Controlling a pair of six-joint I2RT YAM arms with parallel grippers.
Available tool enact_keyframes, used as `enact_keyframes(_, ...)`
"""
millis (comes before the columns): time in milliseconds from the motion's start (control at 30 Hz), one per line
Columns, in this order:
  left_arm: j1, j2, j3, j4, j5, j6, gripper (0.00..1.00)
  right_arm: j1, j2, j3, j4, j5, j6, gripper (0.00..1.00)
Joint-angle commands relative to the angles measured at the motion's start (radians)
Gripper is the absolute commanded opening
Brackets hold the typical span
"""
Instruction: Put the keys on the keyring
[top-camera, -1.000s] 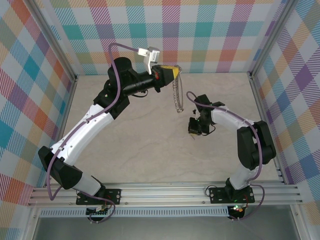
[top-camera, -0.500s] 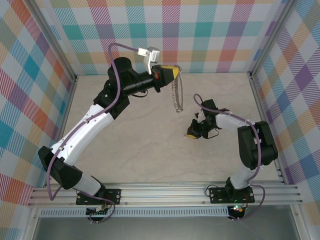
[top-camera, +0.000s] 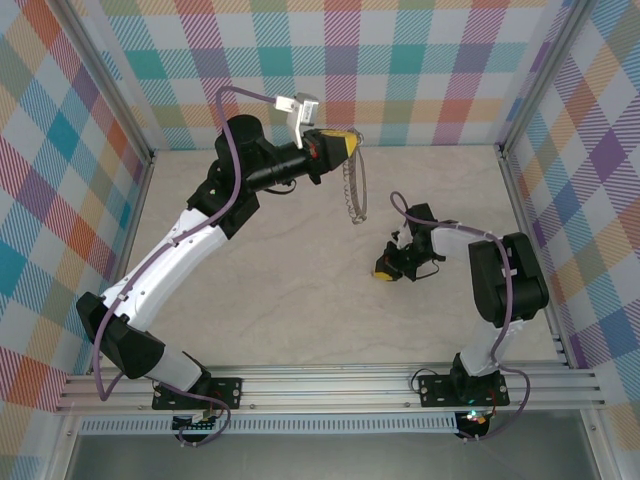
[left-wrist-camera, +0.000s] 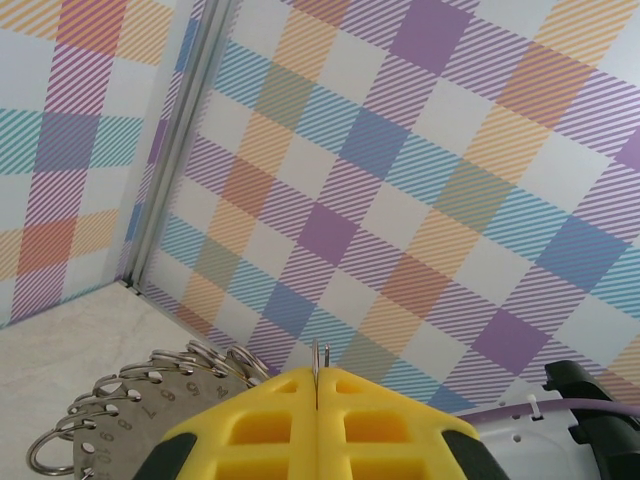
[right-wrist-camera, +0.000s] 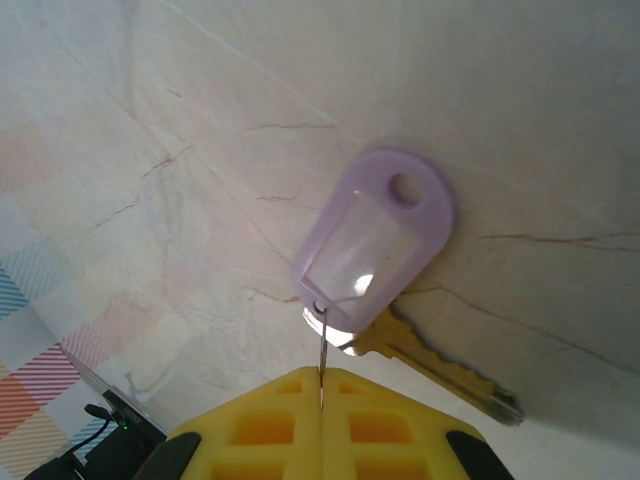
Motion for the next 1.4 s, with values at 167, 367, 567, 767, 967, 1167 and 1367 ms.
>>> enact_keyframes(167, 0.016, -0.041, -0.005, 0.057, -0.006, -0.01, 0.0, -0.009, 0.015, 0.003, -0.005, 0.012, 0.018, 0.1)
enact_keyframes(367, 0.02, -0.052, -0.011, 0.056, -0.007, -0.008, 0.0, -0.009, -0.066, -0.008, -0.038, 0.08, 0.048, 0.35)
enact_keyframes(567, 0.026, -0.068, -0.024, 0.06, -0.02, -0.008, 0.0, 0.001, -0.162, -0.004, -0.12, 0.217, 0.089, 0.39)
enact_keyframes(767, 0.03, -0.072, -0.043, 0.08, -0.023, -0.019, 0.0, 0.012, -0.195, 0.008, -0.169, 0.273, 0.121, 0.4)
enact_keyframes(967, 0.032, -0.073, -0.053, 0.09, -0.024, -0.026, 0.0, 0.038, -0.168, 0.015, -0.147, 0.241, 0.186, 0.4)
enact_keyframes(1167, 0.031, -0.074, -0.058, 0.098, -0.023, -0.03, 0.0, 0.055, -0.127, 0.027, -0.124, 0.237, 0.225, 0.38)
enact_keyframes(1367, 0.034, -0.076, -0.061, 0.095, -0.025, -0.029, 0.0, 0.061, -0.092, 0.043, -0.113, 0.239, 0.234, 0.36)
